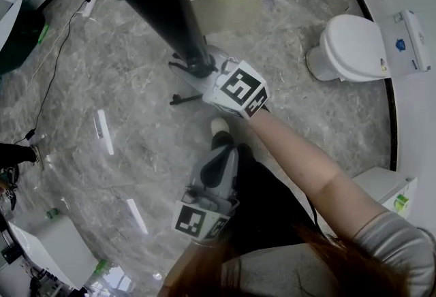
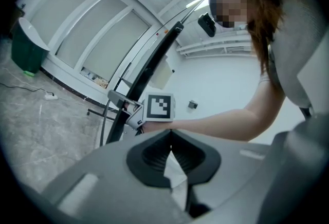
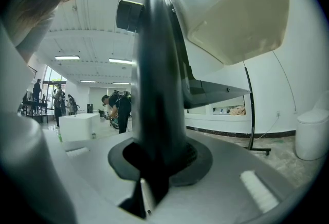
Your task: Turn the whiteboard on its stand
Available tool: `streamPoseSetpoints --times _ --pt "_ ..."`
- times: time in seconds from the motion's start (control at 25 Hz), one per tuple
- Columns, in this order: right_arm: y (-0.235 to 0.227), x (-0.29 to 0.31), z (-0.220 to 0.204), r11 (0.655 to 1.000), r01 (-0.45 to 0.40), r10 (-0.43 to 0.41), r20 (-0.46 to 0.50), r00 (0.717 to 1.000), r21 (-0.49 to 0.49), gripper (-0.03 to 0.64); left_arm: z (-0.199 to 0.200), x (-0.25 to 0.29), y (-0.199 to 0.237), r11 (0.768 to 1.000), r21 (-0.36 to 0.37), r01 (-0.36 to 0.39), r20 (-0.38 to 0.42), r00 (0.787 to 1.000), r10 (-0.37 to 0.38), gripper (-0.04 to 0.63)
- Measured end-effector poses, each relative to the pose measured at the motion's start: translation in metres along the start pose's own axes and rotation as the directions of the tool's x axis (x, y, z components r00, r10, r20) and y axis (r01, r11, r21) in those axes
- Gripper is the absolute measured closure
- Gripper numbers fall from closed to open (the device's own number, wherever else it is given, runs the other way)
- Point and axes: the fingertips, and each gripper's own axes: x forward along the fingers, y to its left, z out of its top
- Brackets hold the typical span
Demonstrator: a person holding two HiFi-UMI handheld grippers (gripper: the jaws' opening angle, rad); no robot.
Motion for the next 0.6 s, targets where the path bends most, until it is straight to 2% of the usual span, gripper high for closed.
streamPoseSetpoints --times 0.24,0.36,0.6 --pt "0.013 -0.011 -0.002 1.0 0.008 -0.008 -0.003 1.0 0.007 0.548 -0.007 -0.01 -0.01 1.0 0.007 -0.028 -0.027 0.999 0.028 0.594" --pt "0.024 -0.015 -0.001 1.0 0.019 -0.019 0.003 1.0 0.002 0.548 -0.007 -0.015 -0.009 0.999 -0.013 -0.035 -0.022 0.999 0.035 0.594" --pt "0.044 -0.025 -0.002 0.999 0.038 -0.038 0.014 0.999 -0.01 0.549 -0.021 -0.026 -0.019 0.999 -0.044 -0.011 -0.03 1.0 0.01 0.594"
